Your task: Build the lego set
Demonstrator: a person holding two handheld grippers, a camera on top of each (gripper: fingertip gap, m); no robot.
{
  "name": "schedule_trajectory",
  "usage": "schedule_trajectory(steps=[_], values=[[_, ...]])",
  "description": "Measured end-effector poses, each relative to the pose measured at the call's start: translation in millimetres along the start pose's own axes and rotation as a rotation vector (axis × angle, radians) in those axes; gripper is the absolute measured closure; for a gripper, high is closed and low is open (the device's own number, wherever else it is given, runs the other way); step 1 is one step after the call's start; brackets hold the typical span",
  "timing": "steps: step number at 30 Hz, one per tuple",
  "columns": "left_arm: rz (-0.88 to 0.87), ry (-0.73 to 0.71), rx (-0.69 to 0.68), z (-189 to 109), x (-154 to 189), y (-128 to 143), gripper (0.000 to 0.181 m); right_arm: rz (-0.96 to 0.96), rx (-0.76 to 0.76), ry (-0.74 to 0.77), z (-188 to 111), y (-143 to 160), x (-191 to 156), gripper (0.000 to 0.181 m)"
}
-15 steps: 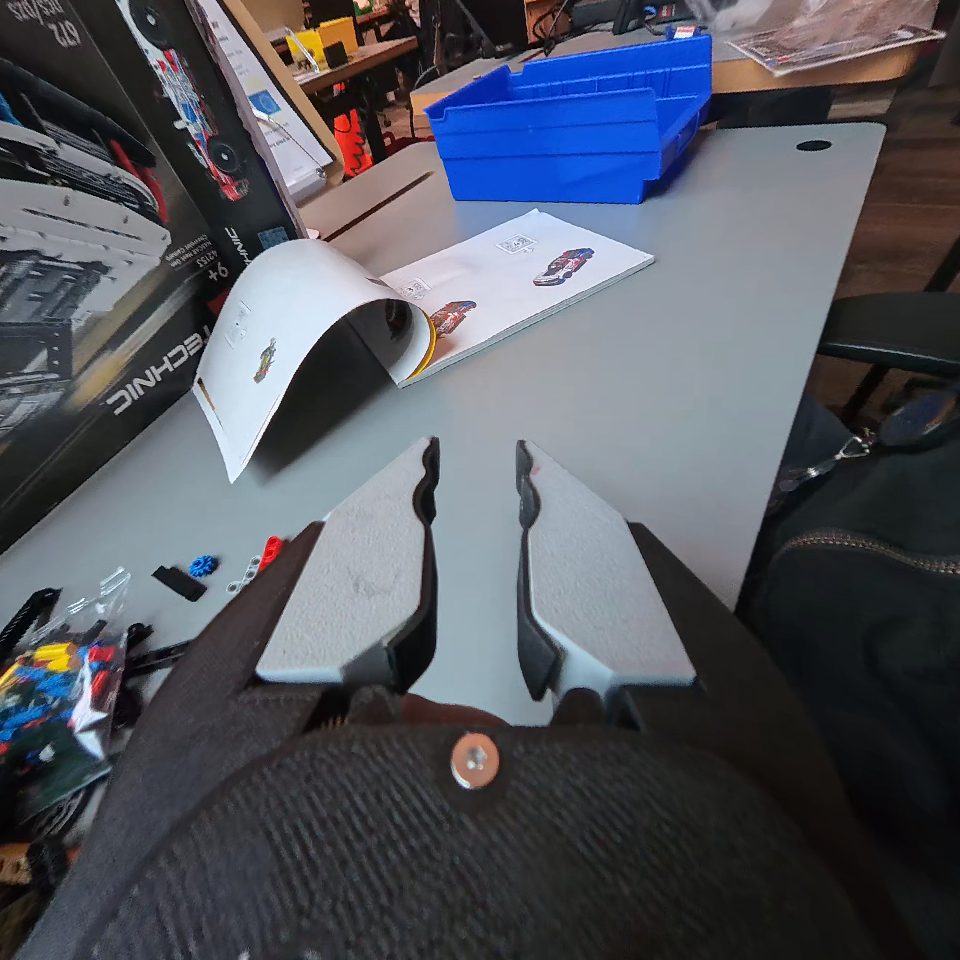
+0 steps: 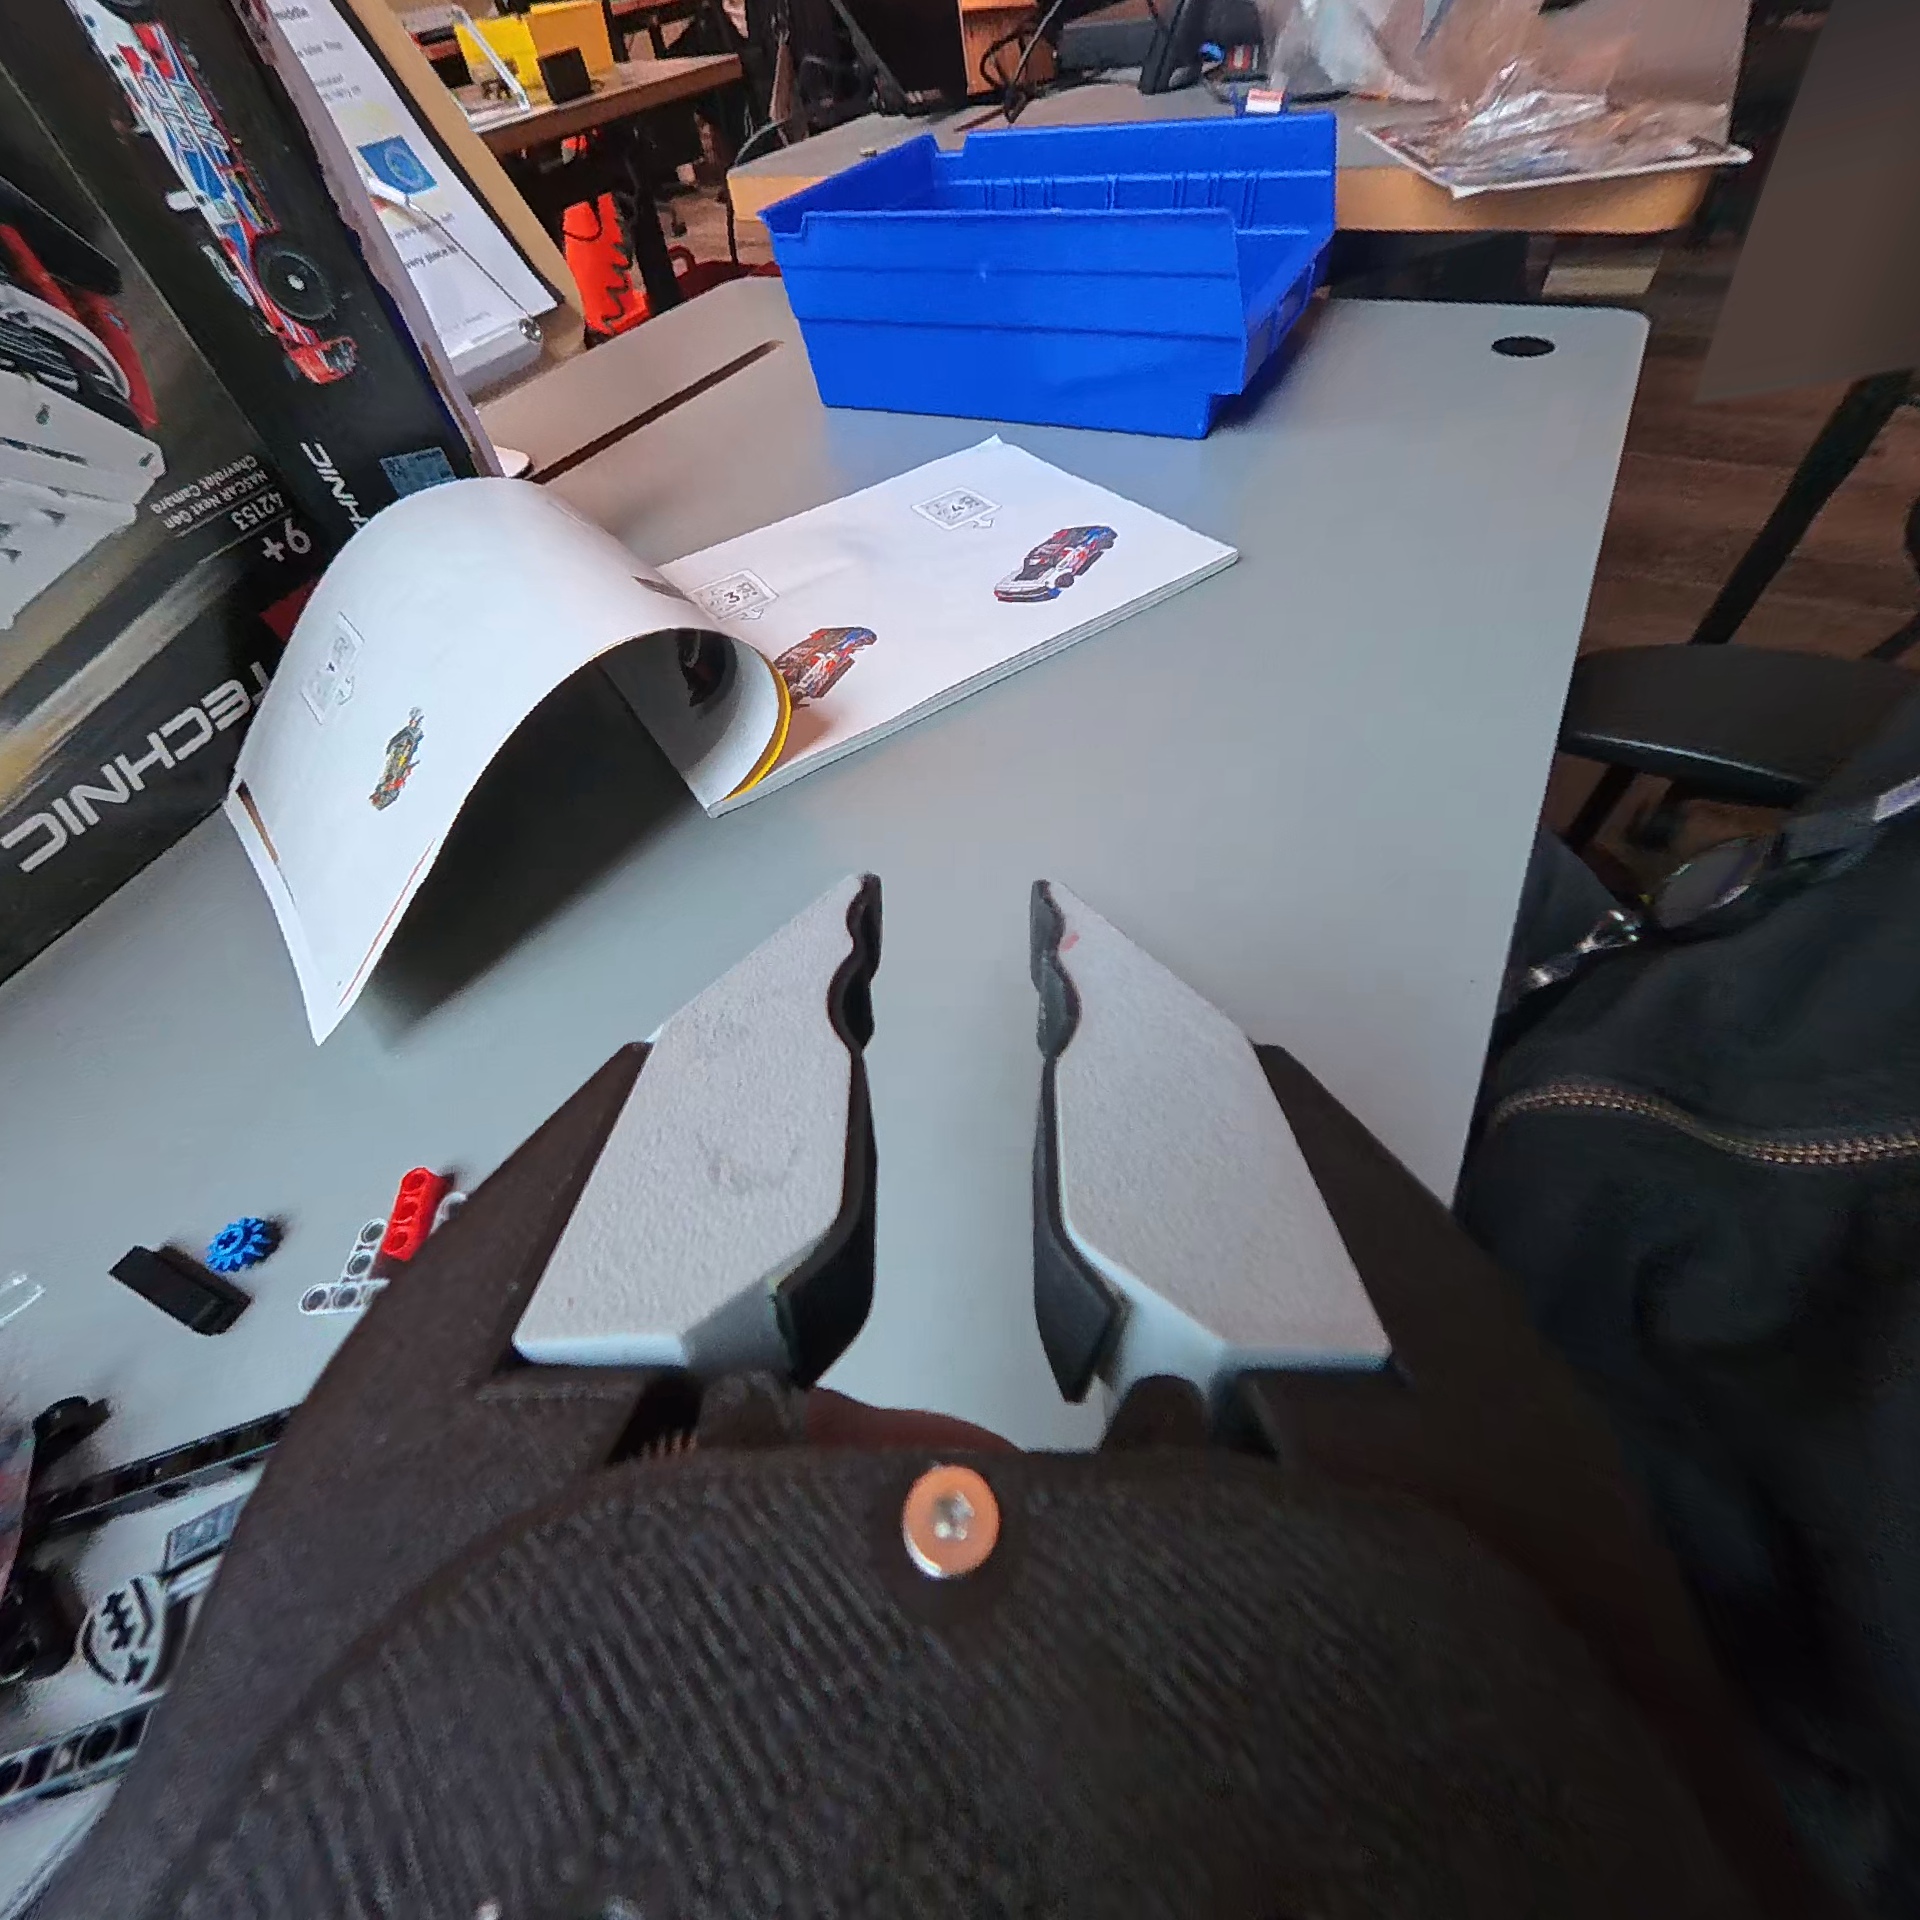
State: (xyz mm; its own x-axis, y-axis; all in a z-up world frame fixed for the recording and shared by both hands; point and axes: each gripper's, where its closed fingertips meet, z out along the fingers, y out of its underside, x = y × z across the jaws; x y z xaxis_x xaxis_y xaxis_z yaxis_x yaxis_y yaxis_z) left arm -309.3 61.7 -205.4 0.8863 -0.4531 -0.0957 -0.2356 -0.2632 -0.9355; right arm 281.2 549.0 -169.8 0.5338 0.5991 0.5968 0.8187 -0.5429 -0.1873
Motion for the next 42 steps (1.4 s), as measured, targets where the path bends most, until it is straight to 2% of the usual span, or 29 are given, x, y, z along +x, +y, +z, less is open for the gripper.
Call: schedule_trajectory(steps=[1,5,10,12,14,17,20,22,24,27,30,32,33,35,37,38,39,42], values=[[-0.003,0.007,0.005,-2,1,1,0.155,0.002,0.026,-0.017,-8,0,-3,0.115],[0.004,0.009,0.030,-12,5,0,0.155,0.101,0.138,-0.014,-43,4,0,0.116],[0.020,-0.002,0.053,-27,3,-5,0.155,0.159,0.290,-0.056,-82,-6,-17,0.121],[0.023,-0.017,0.062,-31,0,-9,0.155,0.164,0.333,-0.048,-97,-15,-25,0.122],[0.010,-0.049,0.054,-35,-7,-8,0.155,0.179,0.437,-0.078,-125,-38,-45,0.123],[0.024,-0.150,-0.003,-48,-25,3,0.154,0.152,0.644,-0.160,-179,-86,-102,0.126],[0.004,-0.215,-0.023,-72,-35,11,0.152,0.066,0.836,-0.315,-229,-131,-190,0.126],[-0.044,-0.228,-0.015,-87,-38,14,0.152,0.002,0.967,-0.473,-263,-162,-259,0.128],[-0.111,-0.234,-0.026,-96,-40,23,0.152,-0.031,1.128,-0.705,-305,-191,-329,0.137],[-0.169,-0.307,-0.097,-99,-52,48,0.150,-0.084,1.241,-1.025,-347,-229,-423,0.138],[-0.202,-0.382,-0.156,-98,-62,67,0.150,-0.137,1.243,-1.168,-360,-265,-503,0.146],[-0.182,-0.468,-0.162,-103,-80,64,0.150,-0.195,1.209,-1.255,-370,-281,-552,0.147],[-0.159,-0.508,-0.167,-107,-91,59,0.151,-0.250,1.193,-1.268,-374,-286,-576,0.147],[-0.100,-0.607,-0.213,-111,-120,54,0.151,-0.362,1.166,-1.203,-371,-300,-616,0.146],[-0.065,-0.639,-0.318,-101,-148,64,0.148,-0.454,1.154,-1.157,-369,-305,-645,0.145],[-0.056,-0.644,-0.400,-94,-160,74,0.141,-0.481,1.153,-1.145,-368,-306,-655,0.145],[-0.031,-0.655,-0.479,-88,-172,84,0.135,-0.493,1.148,-1.143,-366,-305,-662,0.145],[0.032,-0.670,-0.665,-77,-196,112,0.136,-0.508,1.112,-1.187,-356,-295,-673,0.146]])
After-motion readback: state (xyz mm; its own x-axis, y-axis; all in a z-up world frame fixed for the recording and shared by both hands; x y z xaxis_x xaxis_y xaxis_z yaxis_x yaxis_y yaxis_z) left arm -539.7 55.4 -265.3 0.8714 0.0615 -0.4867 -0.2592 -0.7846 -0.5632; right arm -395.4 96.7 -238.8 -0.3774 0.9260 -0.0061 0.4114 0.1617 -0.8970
